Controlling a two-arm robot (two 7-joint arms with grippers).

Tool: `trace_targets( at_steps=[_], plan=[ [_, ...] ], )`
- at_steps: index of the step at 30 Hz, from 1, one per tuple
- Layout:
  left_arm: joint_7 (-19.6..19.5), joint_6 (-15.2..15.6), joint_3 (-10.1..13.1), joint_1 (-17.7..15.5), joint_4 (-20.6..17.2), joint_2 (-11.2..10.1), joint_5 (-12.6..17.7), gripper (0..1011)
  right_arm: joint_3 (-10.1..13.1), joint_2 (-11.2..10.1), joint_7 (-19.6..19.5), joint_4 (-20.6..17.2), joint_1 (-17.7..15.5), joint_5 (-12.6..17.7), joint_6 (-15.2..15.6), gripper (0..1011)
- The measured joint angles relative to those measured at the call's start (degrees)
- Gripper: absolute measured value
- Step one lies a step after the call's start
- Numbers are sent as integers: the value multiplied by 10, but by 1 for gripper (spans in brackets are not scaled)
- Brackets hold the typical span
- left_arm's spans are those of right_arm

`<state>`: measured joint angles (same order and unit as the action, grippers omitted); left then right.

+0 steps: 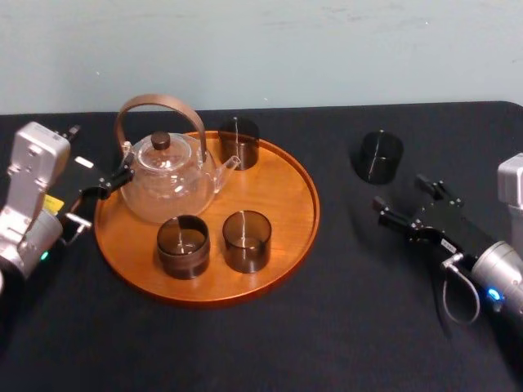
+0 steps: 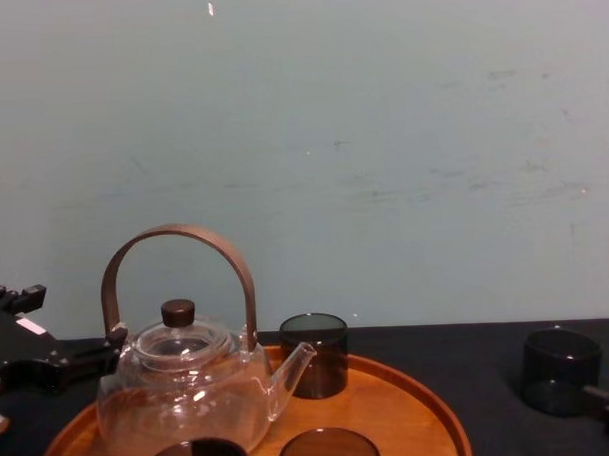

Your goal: Pick up the glass from the table and place it on the tray.

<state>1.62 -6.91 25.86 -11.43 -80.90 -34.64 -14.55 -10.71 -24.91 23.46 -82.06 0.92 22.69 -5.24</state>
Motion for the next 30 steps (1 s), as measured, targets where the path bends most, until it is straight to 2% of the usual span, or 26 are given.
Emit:
trace_targets(
  at_steps=[12, 18, 30],
  plan=[
    [0, 0, 0, 0, 0, 0, 0, 1010, 2, 6, -7, 48, 39, -14, -1, 1002],
    [0, 0, 0, 0, 0, 0, 0, 1010, -5, 12, -12, 95, 81, -38, 4, 1002],
    [0, 0, 0, 0, 0, 0, 0, 1009, -5, 29, -6, 164, 134, -49, 5, 1002]
  ],
)
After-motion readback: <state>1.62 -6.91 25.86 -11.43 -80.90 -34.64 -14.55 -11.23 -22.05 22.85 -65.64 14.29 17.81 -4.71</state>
